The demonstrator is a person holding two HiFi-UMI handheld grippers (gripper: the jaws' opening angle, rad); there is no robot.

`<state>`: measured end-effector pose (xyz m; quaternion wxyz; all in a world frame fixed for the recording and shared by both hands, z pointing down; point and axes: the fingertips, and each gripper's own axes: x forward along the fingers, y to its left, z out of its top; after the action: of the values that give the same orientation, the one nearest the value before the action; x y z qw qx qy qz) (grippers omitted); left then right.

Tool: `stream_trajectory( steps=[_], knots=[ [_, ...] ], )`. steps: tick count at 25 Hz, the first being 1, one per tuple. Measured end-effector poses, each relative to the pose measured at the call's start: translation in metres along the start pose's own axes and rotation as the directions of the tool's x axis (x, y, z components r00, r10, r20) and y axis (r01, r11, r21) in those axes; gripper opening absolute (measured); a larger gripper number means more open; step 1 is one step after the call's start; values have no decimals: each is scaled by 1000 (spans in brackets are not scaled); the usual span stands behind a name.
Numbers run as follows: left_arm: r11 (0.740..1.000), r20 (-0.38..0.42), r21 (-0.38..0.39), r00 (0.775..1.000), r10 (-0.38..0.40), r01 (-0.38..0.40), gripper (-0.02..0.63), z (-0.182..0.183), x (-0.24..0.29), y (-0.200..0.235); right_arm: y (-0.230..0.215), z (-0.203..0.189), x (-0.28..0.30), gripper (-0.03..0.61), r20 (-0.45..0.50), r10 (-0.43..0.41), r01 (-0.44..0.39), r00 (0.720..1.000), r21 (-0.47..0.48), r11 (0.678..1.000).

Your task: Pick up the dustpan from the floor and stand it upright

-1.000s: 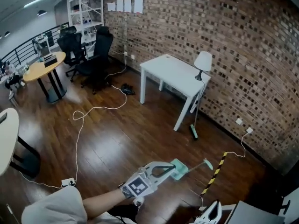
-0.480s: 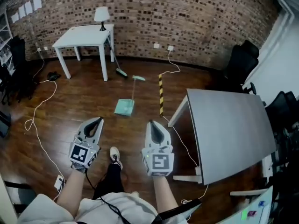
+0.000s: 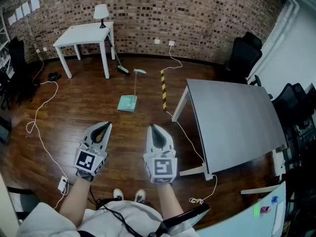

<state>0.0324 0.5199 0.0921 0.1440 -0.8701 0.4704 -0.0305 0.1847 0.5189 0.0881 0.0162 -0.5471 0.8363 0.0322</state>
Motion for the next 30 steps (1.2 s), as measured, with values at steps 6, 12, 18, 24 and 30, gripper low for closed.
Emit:
stream_trajectory(
  steps=[6,12,18,24,30],
  knots=[
    [1000,-7,10,1000,16,-16,25,3,-21,17,23,7,2,-21,1,12,-12,1000,-16,1000],
    [1000,-1,11,1000,11,-11,25,3,-27,27,37,8,8,-21,-3,13,-13,1000,-25,1000],
    [1000,9,6,1000,-11,11,25,5,-22,28,34,12,10,-21,2,-13,13,1000,-29,999],
    [1000,25,-3,999,-24,24,25,9,-14,35,34,15,21,-21,1,-21,21,1000,-38,999],
    [1000,35,-3,999,-31,31,25,9,-12,36,32,14,25,-21,2,-29,29,1000,-46,999]
  ],
)
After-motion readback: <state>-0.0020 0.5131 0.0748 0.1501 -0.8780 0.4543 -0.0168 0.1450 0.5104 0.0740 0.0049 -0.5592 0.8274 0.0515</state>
